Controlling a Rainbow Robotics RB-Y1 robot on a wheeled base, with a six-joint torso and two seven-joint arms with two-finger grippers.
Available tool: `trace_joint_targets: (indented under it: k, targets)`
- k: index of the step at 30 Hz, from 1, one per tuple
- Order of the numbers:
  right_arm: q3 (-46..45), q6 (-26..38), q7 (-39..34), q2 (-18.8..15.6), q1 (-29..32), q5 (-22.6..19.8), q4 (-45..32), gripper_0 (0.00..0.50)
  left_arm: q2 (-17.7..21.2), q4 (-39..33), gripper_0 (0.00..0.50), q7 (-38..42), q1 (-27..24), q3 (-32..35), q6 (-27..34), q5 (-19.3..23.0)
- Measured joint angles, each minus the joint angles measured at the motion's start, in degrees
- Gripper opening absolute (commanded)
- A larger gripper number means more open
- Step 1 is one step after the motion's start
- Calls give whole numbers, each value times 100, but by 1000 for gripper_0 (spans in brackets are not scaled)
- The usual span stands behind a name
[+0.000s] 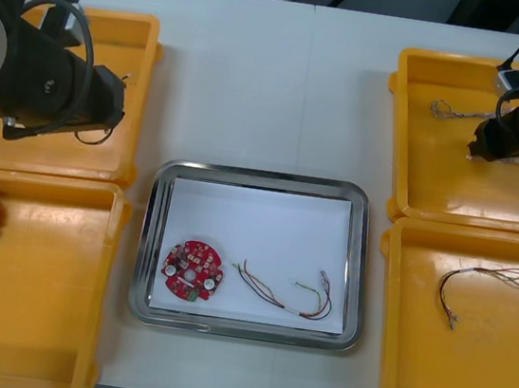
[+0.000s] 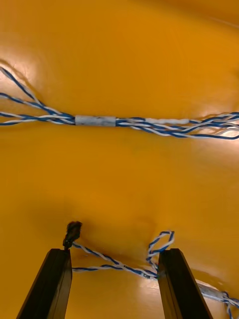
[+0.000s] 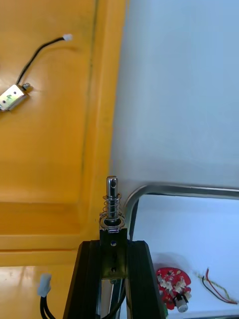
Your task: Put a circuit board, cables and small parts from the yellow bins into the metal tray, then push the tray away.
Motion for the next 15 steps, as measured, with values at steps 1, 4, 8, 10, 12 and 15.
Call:
trace_joint_targets:
  k: [1,4,8,10,12,15]
  targets:
    - [20,-3,0,9,0,-1,15,500,7,-29,0,0,24,-91,0,10]
    - [30,-74,0,43,-2,-2,95,500,34,-86,0,2,74,-376,0,20]
    - [30,-153,0,67,-30,-5,193,500,53,-98,0,5,129,-724,0,22]
    - [30,-164,0,69,-39,-5,199,500,58,-99,0,9,153,-878,0,23]
    - [30,-170,0,72,-42,-5,212,500,60,-99,0,33,169,-1056,0,22]
    - [30,-175,0,76,-52,-5,247,470,66,-99,0,144,170,-1357,0,-20]
